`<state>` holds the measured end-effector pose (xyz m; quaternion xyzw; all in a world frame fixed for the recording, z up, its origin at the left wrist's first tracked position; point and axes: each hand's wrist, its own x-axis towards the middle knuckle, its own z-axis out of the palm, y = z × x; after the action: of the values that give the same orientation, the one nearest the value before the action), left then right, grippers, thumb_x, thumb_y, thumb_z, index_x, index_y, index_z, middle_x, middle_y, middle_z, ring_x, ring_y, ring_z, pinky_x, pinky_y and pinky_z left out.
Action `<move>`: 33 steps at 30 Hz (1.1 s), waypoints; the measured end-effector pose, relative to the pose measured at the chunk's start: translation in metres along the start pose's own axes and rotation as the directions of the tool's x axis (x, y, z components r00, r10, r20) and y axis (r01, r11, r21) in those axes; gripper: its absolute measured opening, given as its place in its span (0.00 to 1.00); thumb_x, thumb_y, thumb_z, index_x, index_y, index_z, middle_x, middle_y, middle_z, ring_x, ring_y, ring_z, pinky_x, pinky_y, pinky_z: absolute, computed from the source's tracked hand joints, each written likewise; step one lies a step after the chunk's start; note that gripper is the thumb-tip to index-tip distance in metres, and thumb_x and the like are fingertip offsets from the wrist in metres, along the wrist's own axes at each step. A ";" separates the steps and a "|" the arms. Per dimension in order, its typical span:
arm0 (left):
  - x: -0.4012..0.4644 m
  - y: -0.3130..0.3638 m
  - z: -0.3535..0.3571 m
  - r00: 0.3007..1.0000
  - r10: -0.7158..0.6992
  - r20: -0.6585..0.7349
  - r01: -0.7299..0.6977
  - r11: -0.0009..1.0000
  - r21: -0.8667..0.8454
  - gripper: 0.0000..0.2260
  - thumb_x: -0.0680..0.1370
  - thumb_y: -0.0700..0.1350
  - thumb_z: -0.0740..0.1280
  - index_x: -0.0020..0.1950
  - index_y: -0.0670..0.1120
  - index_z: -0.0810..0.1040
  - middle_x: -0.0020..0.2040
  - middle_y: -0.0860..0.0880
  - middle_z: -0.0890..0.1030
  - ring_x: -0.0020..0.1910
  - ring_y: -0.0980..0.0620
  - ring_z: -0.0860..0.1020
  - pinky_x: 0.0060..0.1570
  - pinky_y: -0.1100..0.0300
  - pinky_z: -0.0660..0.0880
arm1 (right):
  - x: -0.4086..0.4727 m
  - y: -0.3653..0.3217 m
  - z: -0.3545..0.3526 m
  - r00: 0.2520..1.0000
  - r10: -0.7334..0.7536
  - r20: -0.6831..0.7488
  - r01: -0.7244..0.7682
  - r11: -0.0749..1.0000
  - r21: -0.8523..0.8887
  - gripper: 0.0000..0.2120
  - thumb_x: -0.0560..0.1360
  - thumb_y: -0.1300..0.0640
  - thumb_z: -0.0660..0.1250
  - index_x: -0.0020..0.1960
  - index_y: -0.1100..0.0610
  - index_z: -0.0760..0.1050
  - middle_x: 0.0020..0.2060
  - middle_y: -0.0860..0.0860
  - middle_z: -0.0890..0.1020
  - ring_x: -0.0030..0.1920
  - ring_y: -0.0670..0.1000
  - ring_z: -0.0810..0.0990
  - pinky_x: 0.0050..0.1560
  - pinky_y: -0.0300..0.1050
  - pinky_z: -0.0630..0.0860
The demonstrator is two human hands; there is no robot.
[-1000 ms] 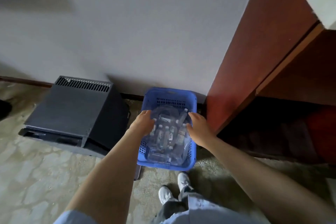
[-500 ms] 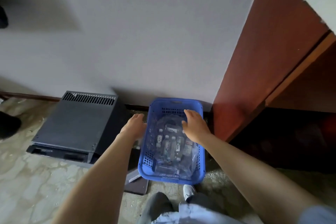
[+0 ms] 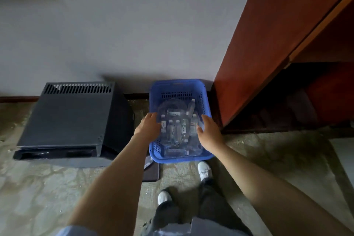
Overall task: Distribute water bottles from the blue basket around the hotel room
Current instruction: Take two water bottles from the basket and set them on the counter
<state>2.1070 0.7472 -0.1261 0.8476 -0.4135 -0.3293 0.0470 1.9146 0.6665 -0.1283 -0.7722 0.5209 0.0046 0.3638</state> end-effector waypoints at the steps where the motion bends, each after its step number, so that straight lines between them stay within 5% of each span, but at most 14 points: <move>1: -0.002 -0.006 0.003 1.000 0.002 0.021 -0.002 1.000 0.001 0.20 0.78 0.44 0.60 0.71 0.43 0.66 0.70 0.44 0.66 0.69 0.42 0.66 0.64 0.48 0.69 | -0.007 0.002 0.007 1.000 0.008 0.000 -0.008 1.000 0.002 0.25 0.80 0.56 0.57 0.75 0.60 0.57 0.74 0.54 0.62 0.73 0.54 0.62 0.71 0.48 0.63; 15: 0.057 -0.019 0.087 0.998 -0.060 0.013 0.061 0.996 -0.061 0.21 0.81 0.41 0.57 0.74 0.42 0.61 0.74 0.42 0.63 0.72 0.42 0.64 0.69 0.49 0.64 | 0.039 0.080 0.065 0.991 0.105 0.087 -0.108 0.994 0.024 0.25 0.81 0.56 0.55 0.75 0.61 0.55 0.75 0.55 0.59 0.75 0.53 0.58 0.75 0.48 0.57; 23: 0.153 -0.054 0.216 0.991 -0.102 0.084 0.105 0.994 -0.034 0.22 0.82 0.41 0.56 0.75 0.40 0.57 0.75 0.41 0.61 0.74 0.42 0.60 0.70 0.50 0.60 | 0.134 0.168 0.167 0.983 0.112 0.146 -0.116 0.993 0.021 0.24 0.81 0.55 0.55 0.75 0.59 0.55 0.75 0.54 0.60 0.75 0.52 0.59 0.73 0.46 0.57; 30: 0.234 -0.108 0.330 0.988 -0.118 0.097 0.122 0.992 -0.035 0.21 0.81 0.42 0.58 0.74 0.39 0.60 0.71 0.40 0.65 0.70 0.41 0.64 0.65 0.48 0.66 | 0.205 0.236 0.281 0.964 0.165 0.210 -0.189 0.977 0.098 0.25 0.80 0.57 0.57 0.74 0.61 0.57 0.73 0.58 0.63 0.73 0.56 0.62 0.72 0.46 0.58; 33: 0.271 -0.127 0.361 0.983 -0.143 0.112 0.147 0.989 -0.031 0.21 0.81 0.41 0.59 0.72 0.38 0.62 0.71 0.39 0.65 0.69 0.40 0.64 0.66 0.47 0.65 | 0.242 0.249 0.313 0.969 0.172 0.179 -0.197 0.972 0.128 0.21 0.79 0.61 0.57 0.71 0.62 0.62 0.69 0.60 0.69 0.69 0.58 0.67 0.63 0.42 0.61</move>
<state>2.0955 0.7016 -0.5928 0.8551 -0.3461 -0.3857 0.0166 1.9400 0.6018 -0.5904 -0.6887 0.5574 0.0653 0.4590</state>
